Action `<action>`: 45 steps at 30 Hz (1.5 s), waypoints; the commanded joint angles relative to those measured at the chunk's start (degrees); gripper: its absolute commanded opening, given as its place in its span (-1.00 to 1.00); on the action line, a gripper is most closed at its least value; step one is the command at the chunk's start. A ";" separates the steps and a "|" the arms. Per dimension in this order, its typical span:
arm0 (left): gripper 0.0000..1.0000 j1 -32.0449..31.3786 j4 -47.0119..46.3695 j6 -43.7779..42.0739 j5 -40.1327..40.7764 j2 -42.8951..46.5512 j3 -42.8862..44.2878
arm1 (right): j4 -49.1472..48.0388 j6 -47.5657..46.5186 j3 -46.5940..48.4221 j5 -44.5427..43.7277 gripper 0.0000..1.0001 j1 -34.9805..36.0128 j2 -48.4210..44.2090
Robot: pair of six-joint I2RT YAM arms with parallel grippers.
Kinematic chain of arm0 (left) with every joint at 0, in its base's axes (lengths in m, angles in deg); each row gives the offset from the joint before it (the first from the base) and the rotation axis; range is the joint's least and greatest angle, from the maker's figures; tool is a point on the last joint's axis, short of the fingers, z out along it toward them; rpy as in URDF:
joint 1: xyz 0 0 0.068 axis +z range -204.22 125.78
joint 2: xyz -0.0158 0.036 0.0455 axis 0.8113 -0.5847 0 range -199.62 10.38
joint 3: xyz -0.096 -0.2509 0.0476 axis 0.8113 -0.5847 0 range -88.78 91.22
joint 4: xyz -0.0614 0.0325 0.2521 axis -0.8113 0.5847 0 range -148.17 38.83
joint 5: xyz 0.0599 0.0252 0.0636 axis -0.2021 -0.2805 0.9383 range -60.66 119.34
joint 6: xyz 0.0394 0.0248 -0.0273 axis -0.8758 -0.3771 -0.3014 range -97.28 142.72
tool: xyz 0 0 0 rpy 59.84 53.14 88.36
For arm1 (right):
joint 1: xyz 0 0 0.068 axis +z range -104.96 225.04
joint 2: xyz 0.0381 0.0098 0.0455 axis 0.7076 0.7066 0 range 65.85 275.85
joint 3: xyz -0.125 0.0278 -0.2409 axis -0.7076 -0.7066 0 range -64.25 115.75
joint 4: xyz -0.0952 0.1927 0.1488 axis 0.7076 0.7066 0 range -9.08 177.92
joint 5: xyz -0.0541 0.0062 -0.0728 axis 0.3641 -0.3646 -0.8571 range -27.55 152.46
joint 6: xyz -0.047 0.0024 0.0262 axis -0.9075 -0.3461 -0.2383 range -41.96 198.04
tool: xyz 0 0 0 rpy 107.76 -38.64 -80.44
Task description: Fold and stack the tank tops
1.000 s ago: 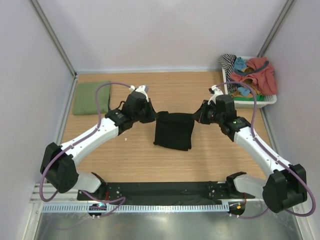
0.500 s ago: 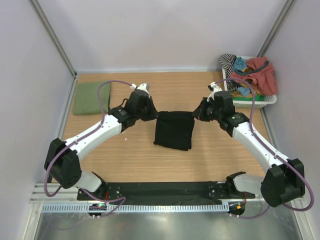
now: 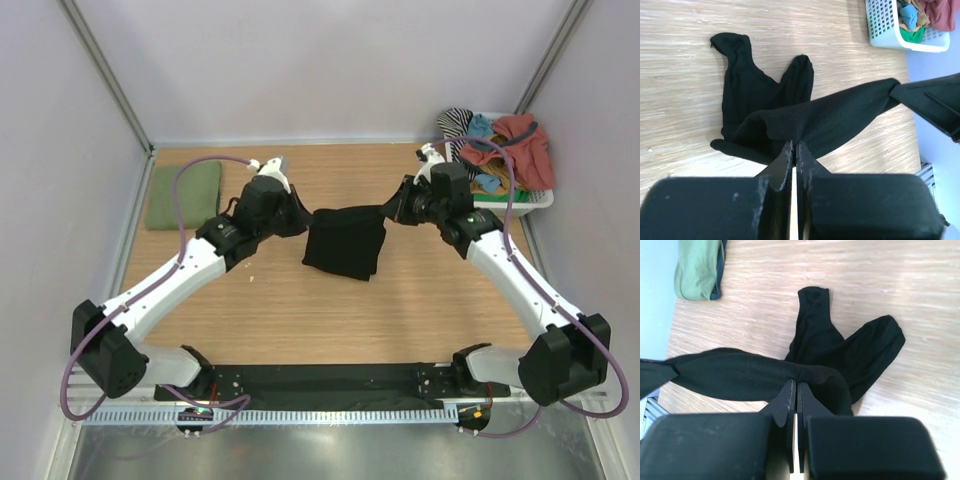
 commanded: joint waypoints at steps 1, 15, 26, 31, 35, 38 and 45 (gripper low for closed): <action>-1.00 -0.04 1.26 -1.43 1.72 1.23 2.25 | 0.64 -1.17 3.80 0.53 -0.98 0.15 1.24; -1.00 1.28 1.35 -1.79 5.94 -9.48 9.27 | 1.52 -1.52 8.46 -4.13 -0.98 0.06 8.00; -1.00 6.64 -3.30 -2.05 3.48 -25.21 19.47 | -2.52 -0.38 13.55 -7.29 -0.98 -1.69 20.48; -1.00 8.66 -3.66 -2.14 0.67 -33.28 25.53 | -4.28 1.11 17.42 -7.64 -0.98 -3.01 26.37; -1.00 9.45 -4.45 -1.79 -2.41 -38.91 30.63 | -5.51 1.99 18.83 -9.40 -0.97 -3.36 30.24; -1.00 9.72 -4.28 -1.87 -2.76 -41.91 32.66 | -6.47 2.34 18.83 -9.93 -0.97 -3.28 31.21; -0.99 10.86 -4.45 -1.35 -5.40 -48.32 36.79 | -7.44 2.69 19.09 -12.30 -0.94 -3.28 32.62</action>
